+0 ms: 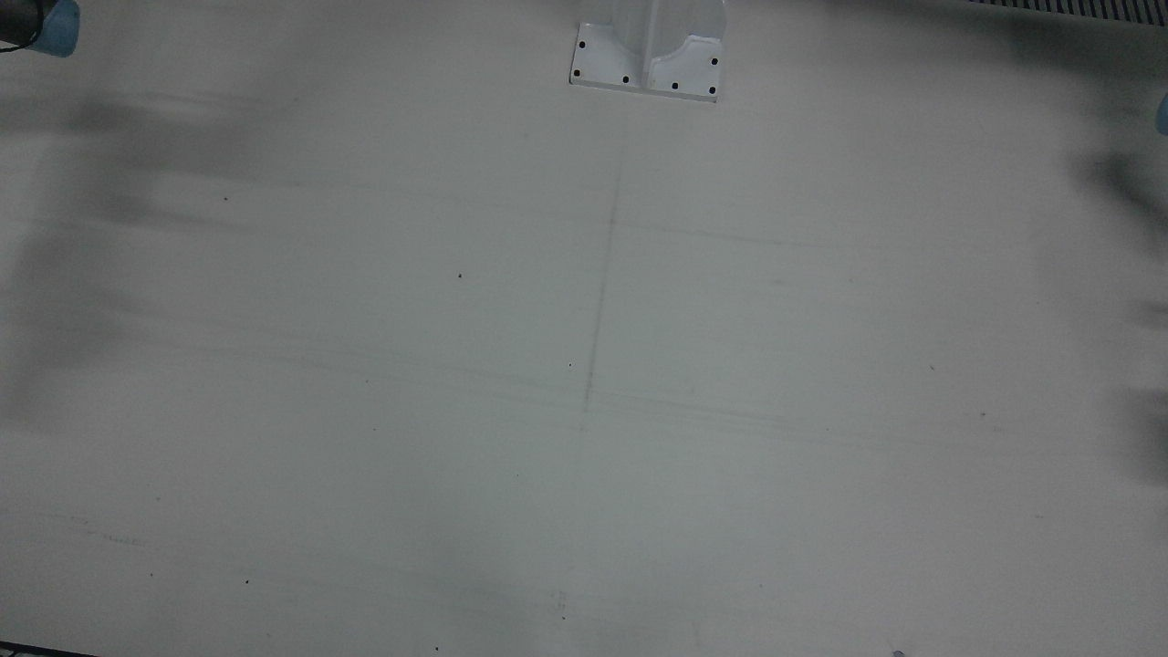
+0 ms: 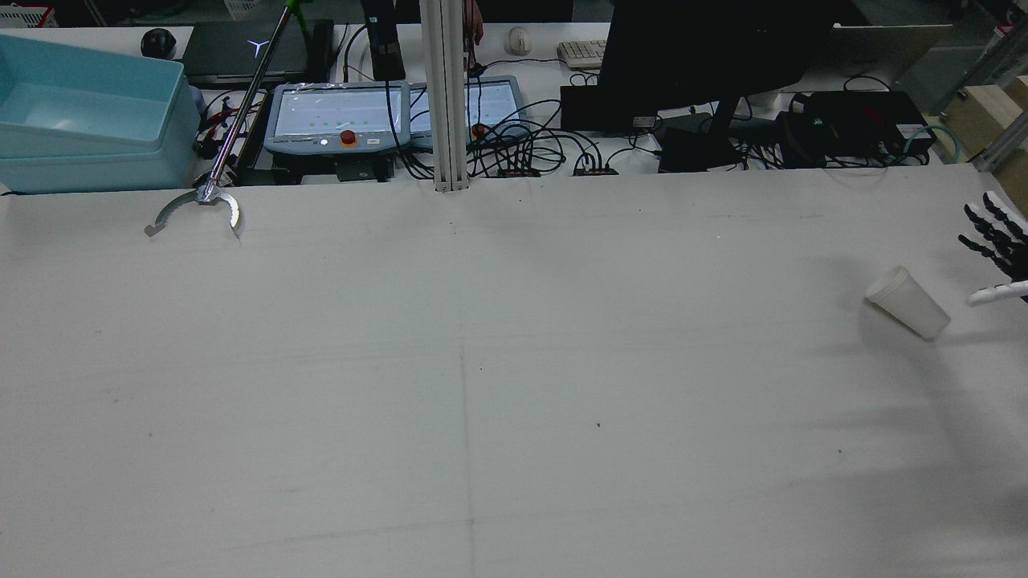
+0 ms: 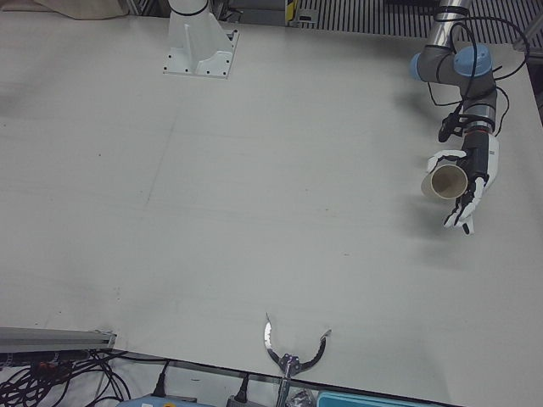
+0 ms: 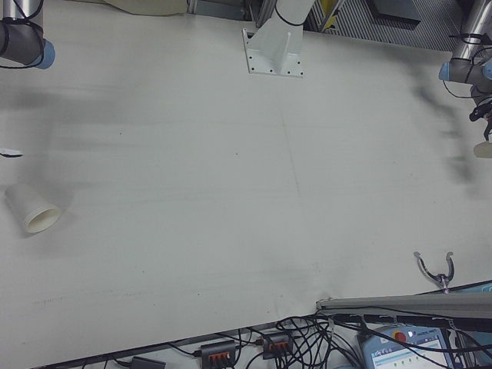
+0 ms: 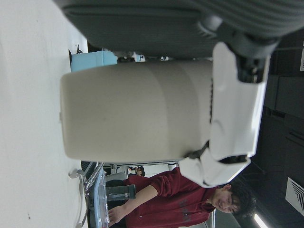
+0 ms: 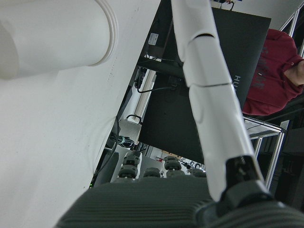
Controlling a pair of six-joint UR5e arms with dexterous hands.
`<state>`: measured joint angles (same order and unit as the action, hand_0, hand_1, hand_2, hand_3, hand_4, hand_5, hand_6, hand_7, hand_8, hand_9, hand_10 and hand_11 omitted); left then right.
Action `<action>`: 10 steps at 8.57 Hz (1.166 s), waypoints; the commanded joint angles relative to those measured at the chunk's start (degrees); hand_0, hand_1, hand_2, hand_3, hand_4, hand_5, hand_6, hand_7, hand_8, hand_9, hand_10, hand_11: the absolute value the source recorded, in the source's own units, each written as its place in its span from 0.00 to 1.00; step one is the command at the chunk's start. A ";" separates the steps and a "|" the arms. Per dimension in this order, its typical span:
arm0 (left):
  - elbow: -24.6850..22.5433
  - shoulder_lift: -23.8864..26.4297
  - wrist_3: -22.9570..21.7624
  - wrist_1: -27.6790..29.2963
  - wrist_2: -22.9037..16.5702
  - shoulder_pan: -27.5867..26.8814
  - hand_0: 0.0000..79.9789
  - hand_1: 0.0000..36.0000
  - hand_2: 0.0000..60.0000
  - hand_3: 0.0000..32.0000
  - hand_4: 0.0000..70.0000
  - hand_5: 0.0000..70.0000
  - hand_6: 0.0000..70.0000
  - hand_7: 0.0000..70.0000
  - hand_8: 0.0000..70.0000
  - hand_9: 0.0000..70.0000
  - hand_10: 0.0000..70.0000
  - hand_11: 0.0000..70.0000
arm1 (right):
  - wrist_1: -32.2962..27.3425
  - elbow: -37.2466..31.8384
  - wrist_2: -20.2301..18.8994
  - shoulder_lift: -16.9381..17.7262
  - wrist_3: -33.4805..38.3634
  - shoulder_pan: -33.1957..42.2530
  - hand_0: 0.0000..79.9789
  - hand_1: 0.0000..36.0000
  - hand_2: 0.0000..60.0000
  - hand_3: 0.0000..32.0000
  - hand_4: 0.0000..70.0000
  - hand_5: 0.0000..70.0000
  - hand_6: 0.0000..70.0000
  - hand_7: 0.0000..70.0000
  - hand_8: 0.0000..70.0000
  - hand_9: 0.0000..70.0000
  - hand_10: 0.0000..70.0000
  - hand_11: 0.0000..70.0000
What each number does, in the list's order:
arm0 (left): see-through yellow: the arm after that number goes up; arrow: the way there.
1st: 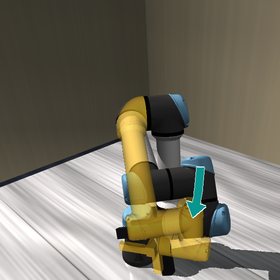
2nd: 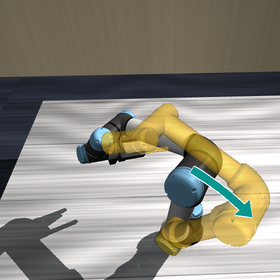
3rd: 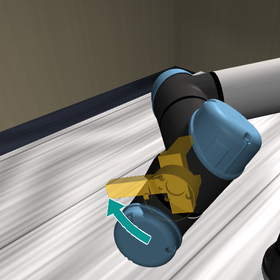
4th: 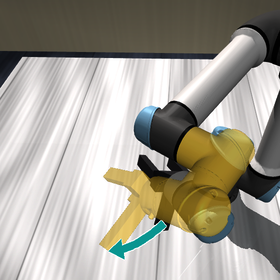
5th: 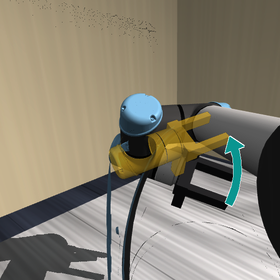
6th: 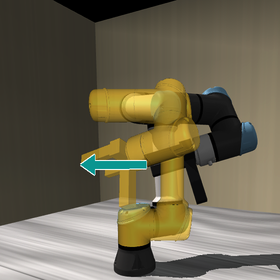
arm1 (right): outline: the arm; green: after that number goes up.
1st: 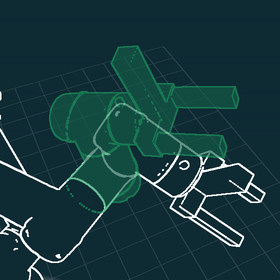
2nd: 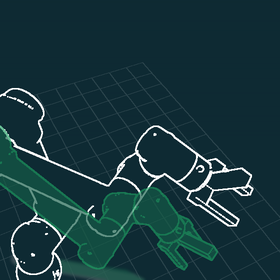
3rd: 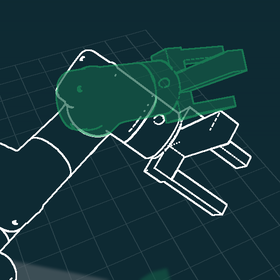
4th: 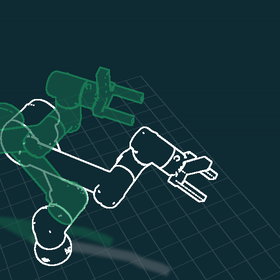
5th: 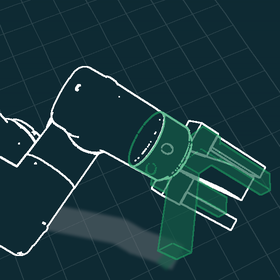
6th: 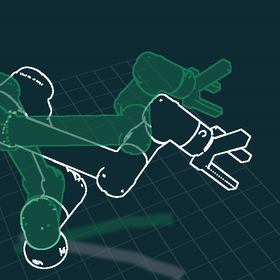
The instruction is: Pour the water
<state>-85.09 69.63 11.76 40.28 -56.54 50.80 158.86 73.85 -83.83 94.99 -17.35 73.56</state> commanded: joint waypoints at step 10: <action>0.22 -3.54 -0.85 6.92 -0.15 1.13 0.99 0.92 0.00 0.61 0.00 0.00 0.00 0.00 0.00 0.00 0.00 0.00 | 0.13 -0.11 -0.19 -0.24 0.21 -0.08 0.75 0.57 0.00 0.18 0.00 0.00 0.00 0.00 0.00 0.00 0.00 0.02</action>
<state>-82.22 66.43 12.12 47.21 -56.45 50.70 158.99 73.68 -84.02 94.81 -17.40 73.27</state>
